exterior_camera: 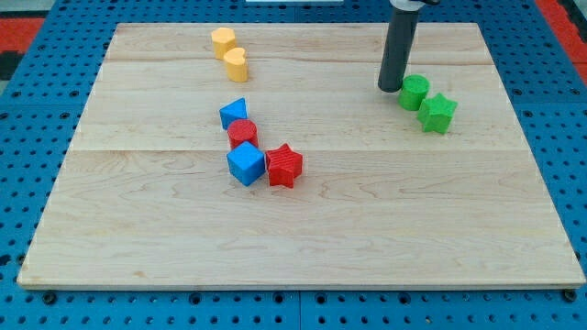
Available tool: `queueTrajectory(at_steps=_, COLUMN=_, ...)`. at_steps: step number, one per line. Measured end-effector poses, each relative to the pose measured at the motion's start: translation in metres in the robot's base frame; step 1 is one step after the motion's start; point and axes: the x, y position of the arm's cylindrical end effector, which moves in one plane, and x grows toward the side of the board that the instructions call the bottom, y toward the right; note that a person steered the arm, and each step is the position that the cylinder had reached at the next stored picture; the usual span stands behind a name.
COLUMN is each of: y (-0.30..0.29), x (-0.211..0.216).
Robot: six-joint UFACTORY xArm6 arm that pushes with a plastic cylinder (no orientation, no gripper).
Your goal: Separate the blue triangle from the red circle
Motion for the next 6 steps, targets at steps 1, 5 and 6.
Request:
queueTrajectory(at_steps=1, y=0.000, x=-0.001)
queueTrajectory(at_steps=5, y=-0.158, x=0.084)
queueTrajectory(at_steps=6, y=-0.195, x=0.050)
